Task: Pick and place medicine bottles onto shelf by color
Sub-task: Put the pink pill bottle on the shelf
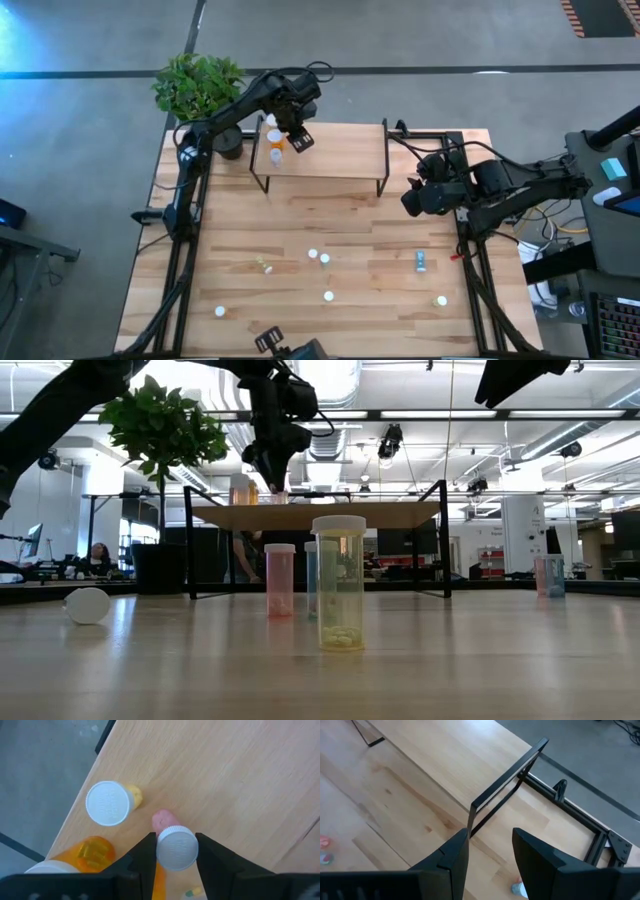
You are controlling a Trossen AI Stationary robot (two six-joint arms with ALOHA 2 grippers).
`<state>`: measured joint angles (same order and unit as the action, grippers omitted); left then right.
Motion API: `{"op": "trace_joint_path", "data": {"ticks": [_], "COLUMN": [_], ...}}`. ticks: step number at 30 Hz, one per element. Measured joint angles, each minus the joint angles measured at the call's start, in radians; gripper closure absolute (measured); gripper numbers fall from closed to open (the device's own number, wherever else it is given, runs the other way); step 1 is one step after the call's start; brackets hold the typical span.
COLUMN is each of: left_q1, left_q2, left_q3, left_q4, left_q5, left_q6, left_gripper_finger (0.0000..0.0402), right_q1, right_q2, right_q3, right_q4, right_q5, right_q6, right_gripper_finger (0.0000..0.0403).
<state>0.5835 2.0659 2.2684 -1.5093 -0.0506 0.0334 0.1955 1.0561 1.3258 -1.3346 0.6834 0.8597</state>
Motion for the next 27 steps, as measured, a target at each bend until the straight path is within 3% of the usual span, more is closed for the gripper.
{"op": "trace_joint_path", "data": {"ticks": [17, 27], "left_q1": [0.000, 0.008], "left_q2": [0.000, -0.001], "left_q3": [0.002, 0.011], "left_q4": [0.000, 0.005], "left_q5": [0.003, 0.002], "left_q6": [0.000, 0.000], "left_gripper_finger": [0.0288, 0.0202], "right_q1": [0.000, 0.000], "right_q2": [0.000, 0.000], "right_q3": [0.000, 0.000], "right_q4": [0.000, 0.001], "right_q5": [0.016, 0.023], "right_q6": [-0.006, 0.013], "right_gripper_finger": [0.0259, 0.0259]}}
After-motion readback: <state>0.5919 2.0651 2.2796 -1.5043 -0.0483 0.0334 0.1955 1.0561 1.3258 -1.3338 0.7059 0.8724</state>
